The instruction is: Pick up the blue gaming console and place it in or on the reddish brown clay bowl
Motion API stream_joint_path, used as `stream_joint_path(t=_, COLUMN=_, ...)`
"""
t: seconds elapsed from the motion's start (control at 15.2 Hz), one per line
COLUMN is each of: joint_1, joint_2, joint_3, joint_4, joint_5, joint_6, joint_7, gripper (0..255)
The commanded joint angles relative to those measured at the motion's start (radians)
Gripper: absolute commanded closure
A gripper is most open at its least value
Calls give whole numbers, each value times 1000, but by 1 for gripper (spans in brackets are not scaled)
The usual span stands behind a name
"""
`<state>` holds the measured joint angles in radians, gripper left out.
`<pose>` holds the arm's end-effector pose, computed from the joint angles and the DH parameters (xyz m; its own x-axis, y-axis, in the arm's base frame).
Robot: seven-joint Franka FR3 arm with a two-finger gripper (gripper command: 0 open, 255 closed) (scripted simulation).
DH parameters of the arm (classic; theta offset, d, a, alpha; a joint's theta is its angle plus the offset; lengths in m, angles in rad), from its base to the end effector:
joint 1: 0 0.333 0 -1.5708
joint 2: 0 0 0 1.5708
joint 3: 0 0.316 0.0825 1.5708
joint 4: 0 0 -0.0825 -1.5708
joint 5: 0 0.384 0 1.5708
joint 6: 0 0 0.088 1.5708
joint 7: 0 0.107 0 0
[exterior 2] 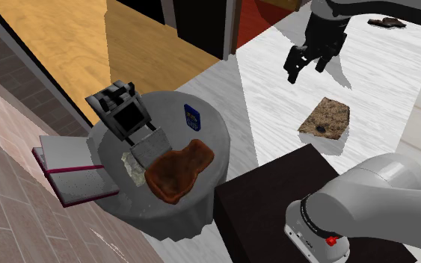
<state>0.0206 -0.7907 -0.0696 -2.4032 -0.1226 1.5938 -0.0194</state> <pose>0.3060 -0.0333 0.5712 0.9998 -0.0052 -0.0213 -0.0037 -0.9974 0.0726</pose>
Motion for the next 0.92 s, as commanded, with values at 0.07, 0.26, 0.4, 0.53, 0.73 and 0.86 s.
stream_joint_path(t=0.07, joint_1=9, joint_2=21, joint_3=3, joint_4=-10, joint_5=6, joint_6=31, joint_7=0, gripper=0)
stream_joint_path(t=0.26, joint_1=35, joint_2=90, joint_3=14, joint_4=-34, joint_5=24, joint_6=124, joint_7=0, gripper=0)
stream_joint_path(t=0.4, joint_1=52, joint_2=141, joint_3=22, joint_4=-45, joint_5=36, joint_6=185, joint_7=-2, gripper=0)
stream_joint_path(t=0.53, joint_1=69, joint_2=196, joint_3=31, joint_4=-50, joint_5=47, joint_6=246, joint_7=-4, gripper=0)
stream_joint_path(t=0.73, joint_1=94, joint_2=284, joint_3=44, joint_4=-49, joint_5=64, joint_6=333, joint_7=-8, gripper=0)
stream_joint_path(t=0.86, joint_1=111, joint_2=346, joint_3=53, joint_4=-43, joint_5=75, joint_6=390, joint_7=-12, gripper=0)
